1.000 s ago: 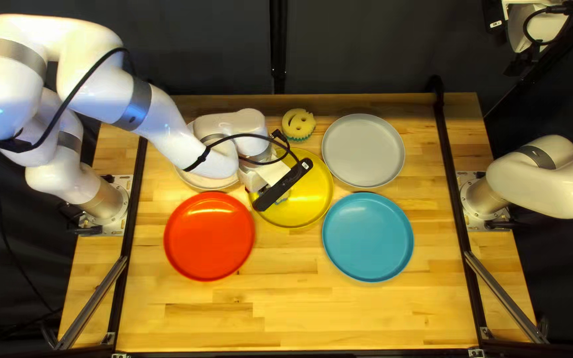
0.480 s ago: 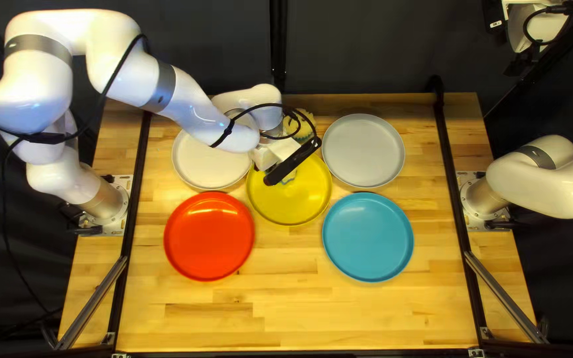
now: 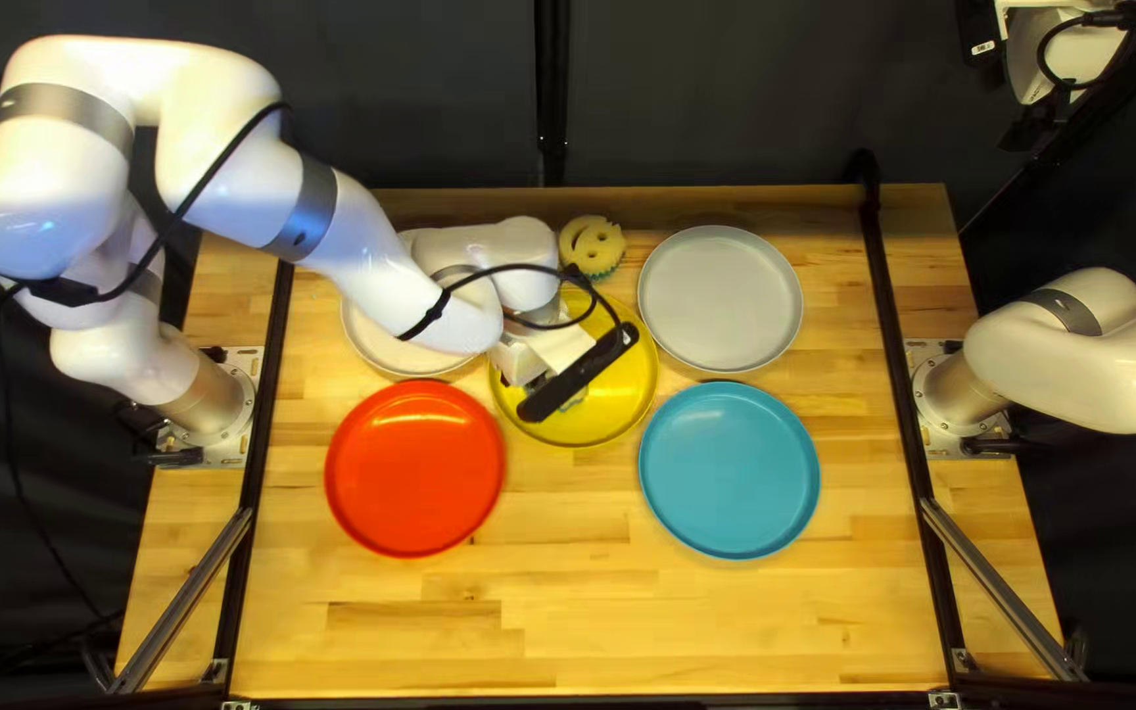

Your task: Pick up sponge and scrub the plate

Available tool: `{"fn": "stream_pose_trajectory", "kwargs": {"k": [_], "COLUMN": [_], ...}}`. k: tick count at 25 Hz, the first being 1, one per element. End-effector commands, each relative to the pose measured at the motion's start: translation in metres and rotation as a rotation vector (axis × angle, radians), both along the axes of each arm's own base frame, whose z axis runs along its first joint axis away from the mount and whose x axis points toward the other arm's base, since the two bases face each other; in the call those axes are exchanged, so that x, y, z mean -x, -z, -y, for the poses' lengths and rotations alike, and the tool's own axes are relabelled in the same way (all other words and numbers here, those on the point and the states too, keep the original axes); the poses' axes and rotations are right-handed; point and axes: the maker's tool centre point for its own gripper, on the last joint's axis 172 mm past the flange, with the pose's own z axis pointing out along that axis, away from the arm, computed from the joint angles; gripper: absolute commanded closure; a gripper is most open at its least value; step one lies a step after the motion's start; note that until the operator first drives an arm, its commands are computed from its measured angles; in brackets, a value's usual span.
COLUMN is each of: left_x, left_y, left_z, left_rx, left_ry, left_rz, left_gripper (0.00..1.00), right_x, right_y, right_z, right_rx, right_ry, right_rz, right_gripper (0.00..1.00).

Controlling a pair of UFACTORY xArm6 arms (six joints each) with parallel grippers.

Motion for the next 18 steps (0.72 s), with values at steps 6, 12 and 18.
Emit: {"fn": "stream_pose_trajectory", "kwargs": {"k": [6, 12, 18], "left_x": [-0.004, -0.025, -0.046], "left_y": [-0.006, -0.007, -0.002], "left_z": [-0.021, -0.056, -0.072], "left_rx": [0.0, -0.001, 0.006], "left_ry": [0.005, -0.012, -0.004], "left_rz": [-0.002, 0.007, 0.002], "left_gripper": [1.0, 1.0, 1.0], "right_x": [0.0, 0.0, 0.0], "right_y": [0.0, 0.0, 0.0], "right_z": [0.0, 0.0, 0.0], "right_rx": [0.0, 0.0, 0.0], "right_ry": [0.0, 0.0, 0.0], "right_rz": [0.0, 0.0, 0.0], "right_gripper": [0.0, 0.0, 0.0]}}
